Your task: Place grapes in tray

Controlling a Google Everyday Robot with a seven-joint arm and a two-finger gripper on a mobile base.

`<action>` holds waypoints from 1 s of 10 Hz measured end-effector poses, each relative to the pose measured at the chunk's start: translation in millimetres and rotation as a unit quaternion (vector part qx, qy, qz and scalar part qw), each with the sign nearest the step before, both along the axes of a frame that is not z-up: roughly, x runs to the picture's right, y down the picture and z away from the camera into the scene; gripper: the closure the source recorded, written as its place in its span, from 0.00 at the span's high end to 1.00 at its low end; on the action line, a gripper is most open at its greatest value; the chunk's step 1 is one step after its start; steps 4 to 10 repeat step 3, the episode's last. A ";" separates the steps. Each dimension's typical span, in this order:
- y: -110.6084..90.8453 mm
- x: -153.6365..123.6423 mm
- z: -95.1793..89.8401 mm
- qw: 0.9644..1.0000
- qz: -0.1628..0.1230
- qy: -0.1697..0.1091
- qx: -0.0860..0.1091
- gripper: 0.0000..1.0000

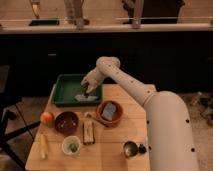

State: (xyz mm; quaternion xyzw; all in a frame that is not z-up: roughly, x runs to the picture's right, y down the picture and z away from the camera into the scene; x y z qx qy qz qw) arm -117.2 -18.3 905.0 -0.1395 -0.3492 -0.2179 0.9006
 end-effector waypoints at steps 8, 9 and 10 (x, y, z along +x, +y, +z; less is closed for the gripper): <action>2.1 -5.0 0.4 1.000 -0.001 -0.002 -0.001 0.43; 2.1 -5.0 0.4 1.000 -0.001 -0.002 -0.001 0.43; 2.1 -5.0 0.4 1.000 -0.001 -0.002 -0.001 0.43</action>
